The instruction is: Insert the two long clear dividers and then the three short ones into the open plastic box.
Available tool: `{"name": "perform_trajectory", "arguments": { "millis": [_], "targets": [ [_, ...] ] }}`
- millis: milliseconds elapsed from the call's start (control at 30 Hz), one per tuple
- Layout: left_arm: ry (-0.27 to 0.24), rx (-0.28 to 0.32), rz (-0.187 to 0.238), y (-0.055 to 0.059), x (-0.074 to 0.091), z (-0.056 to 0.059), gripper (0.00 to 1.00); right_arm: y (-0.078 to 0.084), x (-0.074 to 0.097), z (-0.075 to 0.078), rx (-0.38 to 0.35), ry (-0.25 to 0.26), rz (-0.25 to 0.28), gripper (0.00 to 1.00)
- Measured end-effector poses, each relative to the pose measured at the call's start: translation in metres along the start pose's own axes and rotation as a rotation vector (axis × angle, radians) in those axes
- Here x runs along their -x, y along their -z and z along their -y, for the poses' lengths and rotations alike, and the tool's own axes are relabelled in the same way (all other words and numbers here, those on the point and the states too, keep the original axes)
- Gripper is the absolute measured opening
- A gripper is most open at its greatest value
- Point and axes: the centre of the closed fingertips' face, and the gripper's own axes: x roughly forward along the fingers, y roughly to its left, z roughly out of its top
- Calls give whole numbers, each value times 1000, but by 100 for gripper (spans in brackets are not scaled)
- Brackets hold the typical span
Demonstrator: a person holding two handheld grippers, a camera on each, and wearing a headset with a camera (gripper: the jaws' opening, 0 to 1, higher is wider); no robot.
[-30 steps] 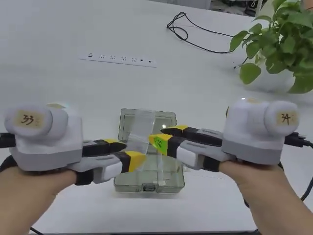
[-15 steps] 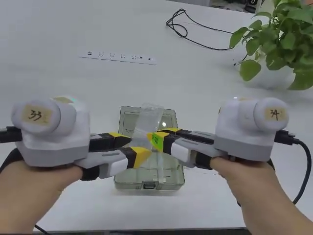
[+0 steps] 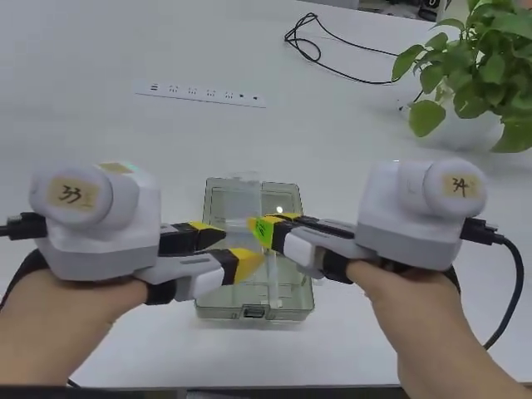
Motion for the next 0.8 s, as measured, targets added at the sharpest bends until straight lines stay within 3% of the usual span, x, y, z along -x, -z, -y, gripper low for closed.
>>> {"name": "perform_trajectory", "arguments": {
  "millis": [167, 467, 800],
  "targets": [
    [8, -22, -1, 3, 2, 0, 38, -1, 0, 0, -11, -5, -9, 6],
    [-7, -77, -27, 18, 17, -16, 49, -7, 1, 8, -41, 11, -23, 6],
    [33, -219, -50, 32, 31, -30, 66, -22, 1, 23, -77, 68, -37, 6]
  ]
}}
